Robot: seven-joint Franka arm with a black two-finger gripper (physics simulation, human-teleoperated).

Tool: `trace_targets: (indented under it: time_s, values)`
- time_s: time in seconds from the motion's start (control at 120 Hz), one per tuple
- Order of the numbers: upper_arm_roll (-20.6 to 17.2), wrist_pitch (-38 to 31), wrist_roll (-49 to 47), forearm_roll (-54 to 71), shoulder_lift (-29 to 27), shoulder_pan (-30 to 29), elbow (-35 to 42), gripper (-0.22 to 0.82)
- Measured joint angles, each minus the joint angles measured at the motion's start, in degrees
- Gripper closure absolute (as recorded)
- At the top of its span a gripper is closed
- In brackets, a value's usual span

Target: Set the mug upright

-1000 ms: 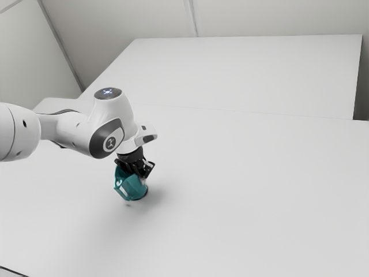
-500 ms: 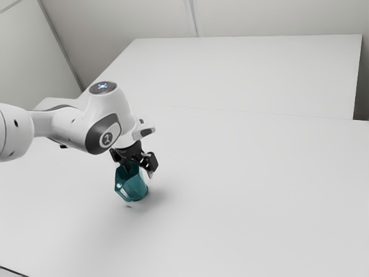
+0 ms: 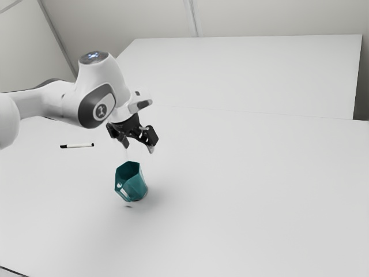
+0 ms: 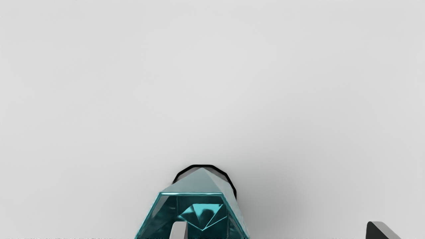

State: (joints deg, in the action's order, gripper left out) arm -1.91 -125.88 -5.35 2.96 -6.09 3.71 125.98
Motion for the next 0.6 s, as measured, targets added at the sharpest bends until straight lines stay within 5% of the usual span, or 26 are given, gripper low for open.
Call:
trace_targets:
  time_s: [0.6]
  values:
    - [-1.5, 26.8, 0.0, -0.6, 5.0, -1.1, -28.4, 0.01]
